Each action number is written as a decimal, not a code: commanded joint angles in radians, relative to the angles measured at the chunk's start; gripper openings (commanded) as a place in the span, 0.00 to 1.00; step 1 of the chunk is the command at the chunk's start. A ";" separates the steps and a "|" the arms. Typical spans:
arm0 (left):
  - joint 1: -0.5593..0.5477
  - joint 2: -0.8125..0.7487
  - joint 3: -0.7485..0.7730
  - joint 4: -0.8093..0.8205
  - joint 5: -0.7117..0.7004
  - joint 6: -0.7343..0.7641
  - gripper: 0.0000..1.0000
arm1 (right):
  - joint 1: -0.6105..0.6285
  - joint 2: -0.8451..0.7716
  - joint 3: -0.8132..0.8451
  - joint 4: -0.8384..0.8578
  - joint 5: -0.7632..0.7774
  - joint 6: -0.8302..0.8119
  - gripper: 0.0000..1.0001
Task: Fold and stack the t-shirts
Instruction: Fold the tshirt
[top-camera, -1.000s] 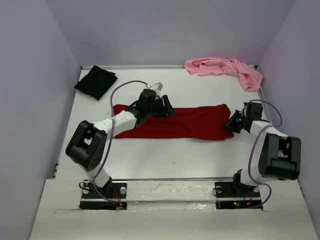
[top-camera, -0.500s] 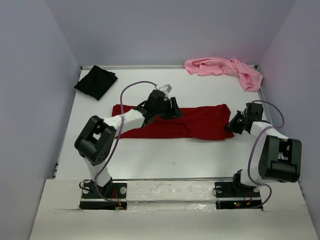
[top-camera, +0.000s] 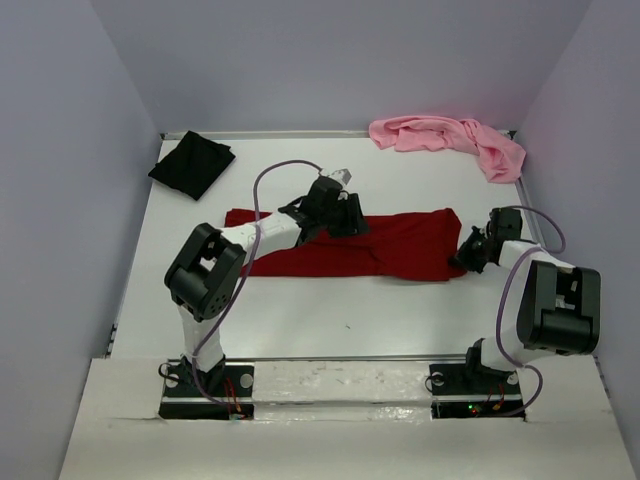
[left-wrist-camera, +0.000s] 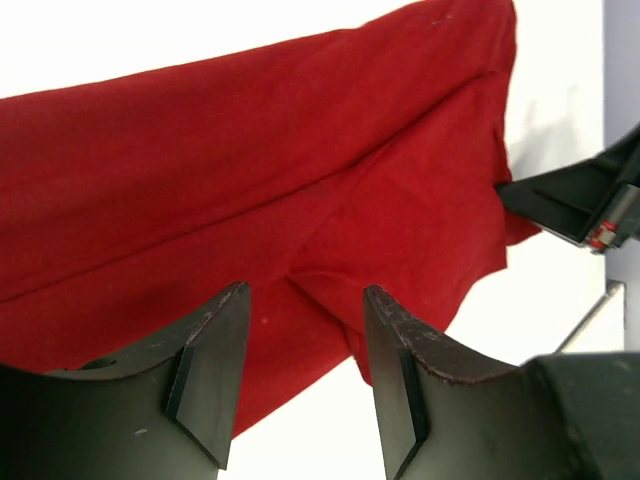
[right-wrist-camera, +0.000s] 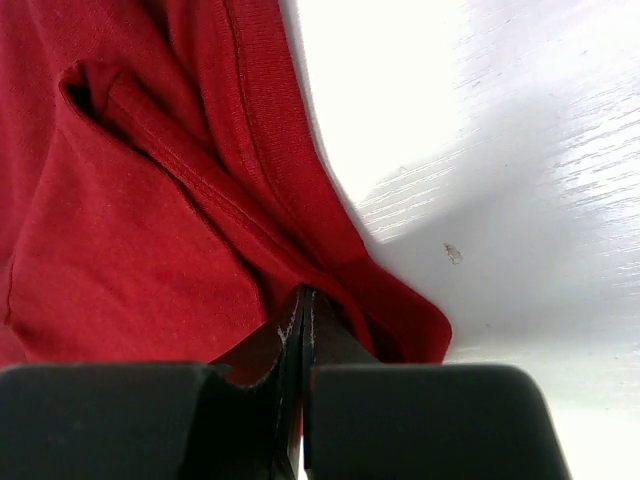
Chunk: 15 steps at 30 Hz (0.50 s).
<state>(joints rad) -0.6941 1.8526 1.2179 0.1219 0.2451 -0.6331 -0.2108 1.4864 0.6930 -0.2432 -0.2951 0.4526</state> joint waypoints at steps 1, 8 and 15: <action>-0.004 -0.001 0.068 -0.094 -0.046 0.001 0.57 | 0.001 0.003 0.042 -0.010 0.022 -0.003 0.00; -0.063 -0.006 0.136 -0.282 -0.220 0.057 0.56 | 0.001 0.023 0.054 -0.011 0.017 -0.006 0.00; -0.148 0.045 0.211 -0.464 -0.520 0.258 0.63 | 0.001 0.043 0.065 -0.010 0.005 -0.008 0.00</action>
<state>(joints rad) -0.8124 1.9007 1.4448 -0.2428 -0.1116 -0.5201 -0.2108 1.5154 0.7238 -0.2543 -0.2958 0.4519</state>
